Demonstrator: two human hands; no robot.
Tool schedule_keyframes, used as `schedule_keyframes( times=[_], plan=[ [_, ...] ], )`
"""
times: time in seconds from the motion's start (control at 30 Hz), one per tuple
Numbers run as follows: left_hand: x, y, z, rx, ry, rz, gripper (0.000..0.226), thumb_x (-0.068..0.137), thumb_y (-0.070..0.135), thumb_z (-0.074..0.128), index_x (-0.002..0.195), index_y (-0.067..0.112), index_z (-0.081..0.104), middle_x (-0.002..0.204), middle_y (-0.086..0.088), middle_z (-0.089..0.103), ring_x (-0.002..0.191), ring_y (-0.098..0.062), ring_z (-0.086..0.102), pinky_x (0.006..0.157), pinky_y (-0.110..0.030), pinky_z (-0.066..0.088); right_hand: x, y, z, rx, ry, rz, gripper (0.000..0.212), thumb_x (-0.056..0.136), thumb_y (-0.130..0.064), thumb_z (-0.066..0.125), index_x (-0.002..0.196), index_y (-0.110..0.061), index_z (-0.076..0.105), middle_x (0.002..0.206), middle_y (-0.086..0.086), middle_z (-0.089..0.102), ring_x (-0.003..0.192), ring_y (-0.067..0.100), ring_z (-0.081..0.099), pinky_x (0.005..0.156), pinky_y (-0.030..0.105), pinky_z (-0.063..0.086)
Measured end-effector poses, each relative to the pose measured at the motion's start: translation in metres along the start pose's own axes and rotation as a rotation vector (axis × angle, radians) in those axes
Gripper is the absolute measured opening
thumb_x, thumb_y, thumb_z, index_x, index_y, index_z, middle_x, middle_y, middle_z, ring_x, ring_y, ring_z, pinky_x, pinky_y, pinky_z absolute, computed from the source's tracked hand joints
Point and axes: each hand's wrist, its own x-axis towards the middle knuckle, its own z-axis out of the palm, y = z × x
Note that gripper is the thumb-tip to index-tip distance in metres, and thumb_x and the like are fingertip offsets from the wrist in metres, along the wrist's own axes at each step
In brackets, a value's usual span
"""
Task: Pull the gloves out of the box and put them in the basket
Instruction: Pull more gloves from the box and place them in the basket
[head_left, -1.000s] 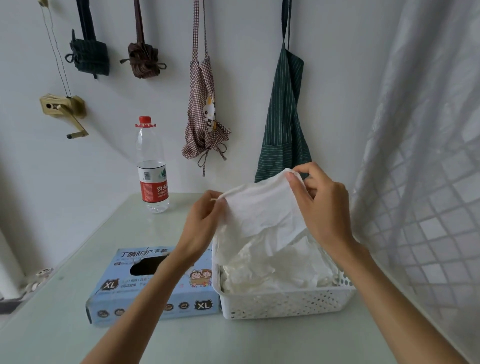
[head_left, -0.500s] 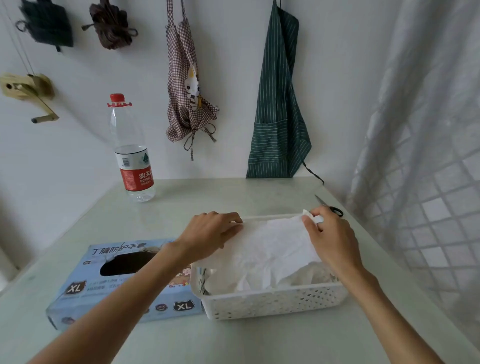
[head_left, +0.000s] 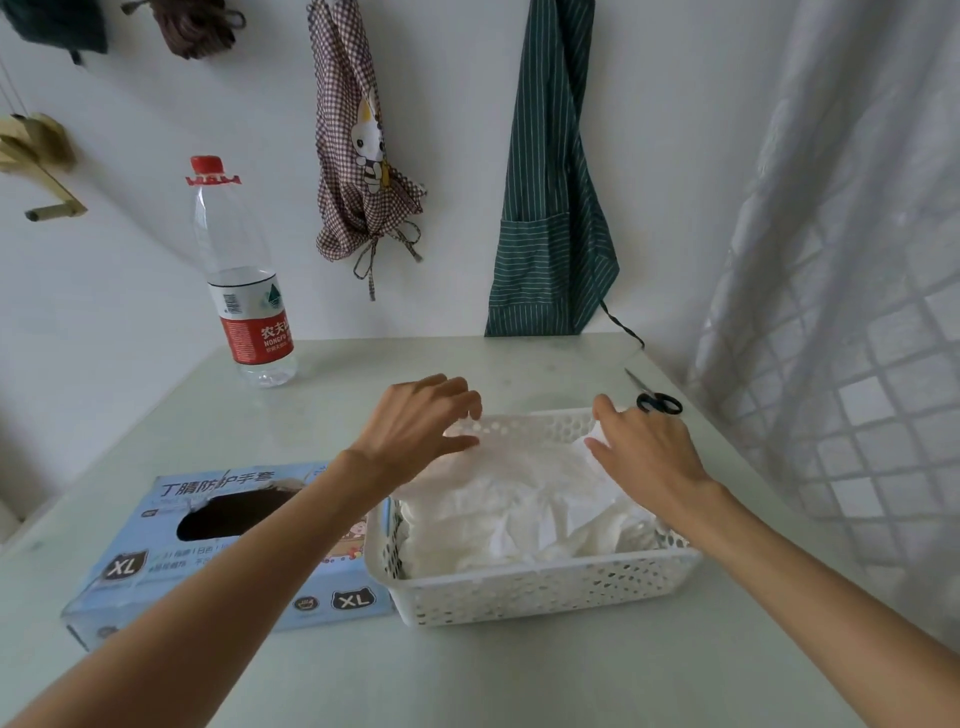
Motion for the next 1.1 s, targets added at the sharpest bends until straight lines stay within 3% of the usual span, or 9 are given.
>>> schedule_keyframes(
  times=[0.1, 0.2, 0.3, 0.4, 0.47, 0.57, 0.73, 0.93, 1.1],
  plan=[
    [-0.002, -0.003, -0.018, -0.172, -0.011, -0.232, 0.010, 0.090, 0.029, 0.062, 0.099, 0.027, 0.066, 0.094, 0.013, 0.067, 0.079, -0.007, 0.062, 0.056, -0.022, 0.044, -0.001, 0.013, -0.011, 0.195, 0.127, 0.049, 0.030, 0.096, -0.035, 0.051, 0.121, -0.017, 0.048, 0.089, -0.001, 0.066, 0.079, 0.021, 0.064, 0.059, 0.027, 0.039],
    [-0.009, -0.005, -0.030, -0.373, -0.123, -0.304, 0.021, 0.095, 0.022, 0.053, 0.112, 0.027, 0.066, 0.110, 0.012, 0.068, 0.095, -0.006, 0.065, 0.087, -0.030, 0.052, -0.005, 0.021, -0.025, 0.568, 0.211, 0.068, 0.015, 0.092, -0.025, 0.060, 0.107, -0.021, 0.059, 0.067, -0.010, 0.058, 0.063, 0.014, 0.059, 0.055, 0.021, 0.039],
    [-0.018, 0.014, -0.029, -0.428, -0.488, -0.172, 0.042, 0.100, 0.038, 0.037, 0.141, 0.027, 0.041, 0.147, 0.006, 0.041, 0.131, -0.011, 0.042, 0.110, -0.030, 0.028, -0.004, 0.011, -0.021, 0.778, -0.132, -0.093, 0.024, 0.089, -0.036, 0.062, 0.113, -0.032, 0.060, 0.105, -0.007, 0.064, 0.101, 0.010, 0.061, 0.081, 0.022, 0.049],
    [-0.026, 0.029, -0.018, -0.265, -0.753, -0.112, 0.071, 0.094, 0.060, 0.020, 0.152, 0.026, -0.002, 0.159, 0.004, -0.003, 0.146, -0.013, 0.002, 0.119, -0.034, 0.003, -0.005, 0.005, -0.004, 0.673, -0.634, -0.206, 0.063, 0.088, -0.056, 0.052, 0.144, -0.039, 0.029, 0.155, -0.007, 0.022, 0.143, 0.011, 0.018, 0.117, 0.035, 0.020],
    [-0.029, 0.032, -0.013, -0.159, -0.814, -0.119, 0.079, 0.090, 0.068, 0.016, 0.149, 0.026, -0.015, 0.157, 0.004, -0.017, 0.146, -0.013, -0.011, 0.119, -0.038, -0.002, -0.009, 0.008, 0.004, 0.604, -0.752, -0.200, 0.075, 0.087, -0.060, 0.049, 0.149, -0.043, 0.010, 0.159, -0.011, -0.005, 0.147, 0.011, -0.004, 0.119, 0.037, 0.009],
    [-0.032, 0.040, -0.011, -0.033, -0.895, -0.123, 0.084, 0.087, 0.073, 0.014, 0.147, 0.027, -0.021, 0.155, 0.001, -0.024, 0.144, -0.015, -0.018, 0.119, -0.042, -0.006, -0.017, 0.010, 0.007, 0.536, -0.776, -0.219, 0.083, 0.087, -0.059, 0.051, 0.149, -0.043, -0.002, 0.157, -0.012, -0.018, 0.146, 0.010, -0.012, 0.120, 0.036, 0.005],
    [-0.029, 0.048, -0.012, 0.028, -0.948, -0.142, 0.082, 0.089, 0.071, 0.015, 0.148, 0.025, -0.019, 0.156, -0.002, -0.022, 0.145, -0.017, -0.015, 0.118, -0.042, -0.007, -0.017, 0.005, 0.008, 0.546, -0.783, -0.219, 0.087, 0.087, -0.054, 0.056, 0.151, -0.037, -0.001, 0.158, -0.011, -0.016, 0.146, 0.010, -0.009, 0.118, 0.034, 0.006],
    [-0.021, 0.037, -0.040, -0.086, -0.934, -0.215, 0.094, 0.082, 0.078, 0.022, 0.148, 0.026, -0.018, 0.157, 0.000, -0.016, 0.146, -0.018, -0.012, 0.118, -0.043, -0.008, -0.011, 0.020, -0.010, 0.796, -0.454, -0.131, 0.063, 0.073, -0.035, 0.080, 0.128, -0.043, 0.051, 0.140, -0.020, 0.036, 0.134, 0.001, 0.028, 0.113, 0.028, 0.025],
    [-0.036, 0.040, -0.043, -0.067, -0.982, -0.191, 0.099, 0.081, 0.077, 0.030, 0.149, 0.022, -0.016, 0.159, -0.005, -0.012, 0.146, -0.018, -0.012, 0.118, -0.042, -0.009, -0.021, 0.023, 0.001, 0.626, -0.485, -0.120, 0.051, 0.075, -0.034, 0.078, 0.120, -0.041, 0.057, 0.133, -0.018, 0.043, 0.127, 0.004, 0.036, 0.105, 0.026, 0.032]
  ],
)
